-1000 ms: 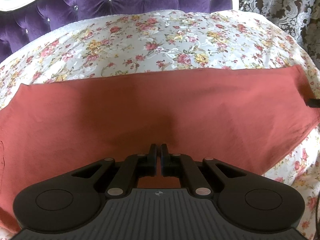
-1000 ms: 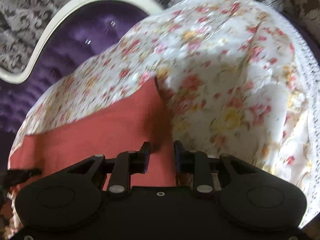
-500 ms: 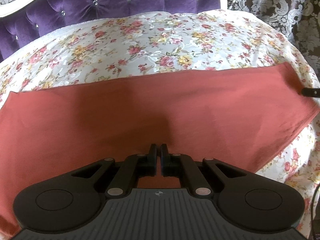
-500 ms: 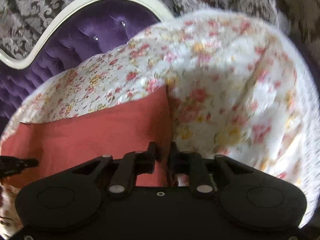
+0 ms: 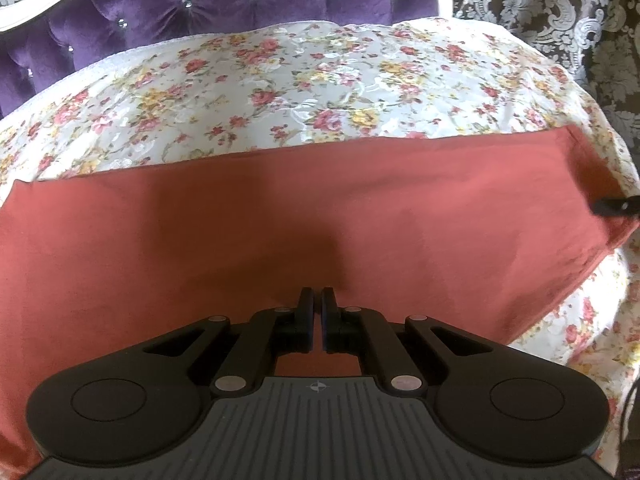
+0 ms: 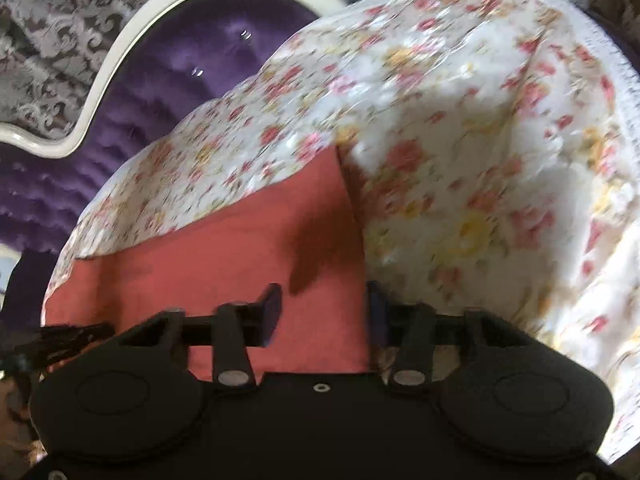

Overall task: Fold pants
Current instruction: 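Grasp the trouser fabric with the right gripper and lift it up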

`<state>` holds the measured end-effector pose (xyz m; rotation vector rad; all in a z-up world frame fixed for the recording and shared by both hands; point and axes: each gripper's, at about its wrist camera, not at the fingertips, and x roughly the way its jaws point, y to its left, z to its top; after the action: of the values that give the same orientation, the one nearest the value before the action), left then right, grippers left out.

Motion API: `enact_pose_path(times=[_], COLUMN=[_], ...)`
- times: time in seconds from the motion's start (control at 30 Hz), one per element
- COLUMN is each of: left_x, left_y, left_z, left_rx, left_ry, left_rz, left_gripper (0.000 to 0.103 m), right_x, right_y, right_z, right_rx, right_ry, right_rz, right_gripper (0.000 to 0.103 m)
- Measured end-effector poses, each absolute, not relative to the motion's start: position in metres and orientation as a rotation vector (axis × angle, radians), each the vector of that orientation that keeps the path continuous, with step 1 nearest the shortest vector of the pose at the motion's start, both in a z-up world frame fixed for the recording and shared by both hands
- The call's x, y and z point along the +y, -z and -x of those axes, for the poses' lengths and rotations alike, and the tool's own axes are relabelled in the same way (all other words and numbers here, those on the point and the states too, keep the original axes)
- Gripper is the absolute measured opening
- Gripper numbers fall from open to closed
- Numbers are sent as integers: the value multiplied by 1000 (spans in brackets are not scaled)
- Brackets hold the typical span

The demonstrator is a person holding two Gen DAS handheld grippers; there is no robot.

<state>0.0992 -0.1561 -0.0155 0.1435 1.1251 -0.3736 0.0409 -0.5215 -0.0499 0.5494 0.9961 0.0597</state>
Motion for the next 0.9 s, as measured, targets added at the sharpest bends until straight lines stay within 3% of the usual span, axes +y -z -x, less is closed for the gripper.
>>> enact_pose_path(times=[0.17,0.43,0.7,0.9], left_x=[-165,-157,-52,36], left_y=[20,17,-8,-18], left_z=[-93,-95,-96,-93], left_rx=[1115,1094,1029,994], left_ry=[395,405,253,112], left_rz=[-151,-134,-58,2], left_gripper=[5,5,5,5], right_x=[-501,-438,-311,-206], right_y=[32,-54,-83,-47], right_z=[-34,-40,-90,-133], right_rx=[958,799,787,877], right_ry=[-52,-153,-331,-463], right_rz=[-563,-568,-513,-466], right_gripper=[16,16,16,16])
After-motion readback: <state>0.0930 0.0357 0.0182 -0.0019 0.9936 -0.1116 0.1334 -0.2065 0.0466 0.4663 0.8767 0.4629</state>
